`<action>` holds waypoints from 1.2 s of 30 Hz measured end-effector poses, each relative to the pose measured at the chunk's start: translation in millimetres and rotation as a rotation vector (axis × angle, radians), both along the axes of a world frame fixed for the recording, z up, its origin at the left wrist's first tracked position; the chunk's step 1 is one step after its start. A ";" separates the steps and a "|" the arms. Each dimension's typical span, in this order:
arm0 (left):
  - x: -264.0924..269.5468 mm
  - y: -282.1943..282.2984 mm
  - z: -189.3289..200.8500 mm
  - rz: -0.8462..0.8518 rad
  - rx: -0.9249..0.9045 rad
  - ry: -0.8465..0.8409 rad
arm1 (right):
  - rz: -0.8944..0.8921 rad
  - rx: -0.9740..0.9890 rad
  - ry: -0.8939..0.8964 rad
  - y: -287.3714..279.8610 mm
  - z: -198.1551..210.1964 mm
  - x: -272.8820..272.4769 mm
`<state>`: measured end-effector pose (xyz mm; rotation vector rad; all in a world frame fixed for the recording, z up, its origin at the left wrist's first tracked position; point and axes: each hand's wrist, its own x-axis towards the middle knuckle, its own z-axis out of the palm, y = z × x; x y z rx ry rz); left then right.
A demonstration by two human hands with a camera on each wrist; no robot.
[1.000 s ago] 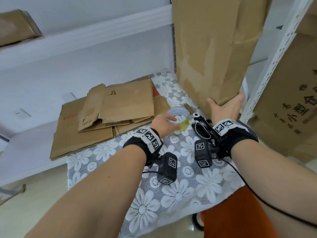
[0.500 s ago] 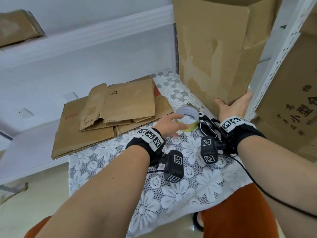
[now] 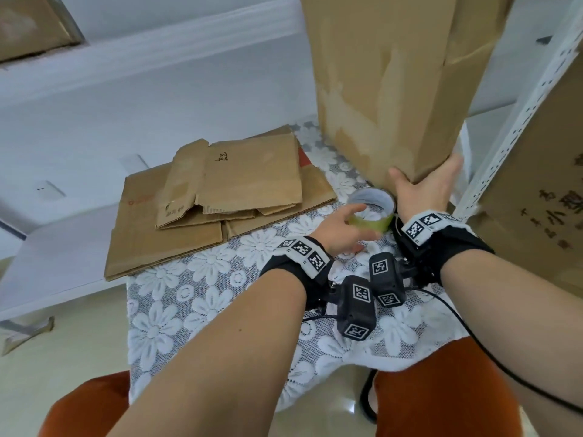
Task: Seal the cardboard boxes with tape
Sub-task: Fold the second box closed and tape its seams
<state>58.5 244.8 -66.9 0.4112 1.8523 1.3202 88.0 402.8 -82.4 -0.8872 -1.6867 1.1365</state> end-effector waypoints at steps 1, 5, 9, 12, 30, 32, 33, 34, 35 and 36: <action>0.7 0.5 0.3 -0.009 0.011 -0.018 | 0.013 -0.001 -0.016 -1.8 -1.3 -0.7; -3.7 -8.1 1.8 0.016 0.055 -0.047 | -0.009 0.011 -0.071 -1.0 -1.7 -0.4; -16.9 -18.9 -0.4 0.174 -0.006 0.259 | -0.048 0.044 -0.106 0.9 5.4 2.7; -33.4 -40.9 -5.8 0.047 -0.262 0.596 | -0.065 0.038 -0.144 0.2 7.6 4.2; -22.4 -59.9 -10.3 -0.486 -0.797 0.721 | -0.044 -0.009 -0.254 -0.9 12.1 11.7; -22.5 -60.6 -9.4 -0.465 -0.775 0.710 | -0.054 -0.009 -0.256 -3.1 12.1 11.6; -22.9 -60.6 -9.0 -0.449 -0.761 0.704 | -0.059 -0.008 -0.260 -3.4 11.3 12.4; -23.0 -60.3 -8.4 -0.428 -0.748 0.702 | -0.062 -0.008 -0.266 -3.2 10.3 13.1; -23.5 -59.9 -7.5 -0.403 -0.734 0.705 | -0.063 -0.011 -0.273 -3.1 9.4 13.6; -23.9 -59.4 -6.2 -0.372 -0.714 0.709 | -0.066 -0.013 -0.279 -3.1 8.9 14.3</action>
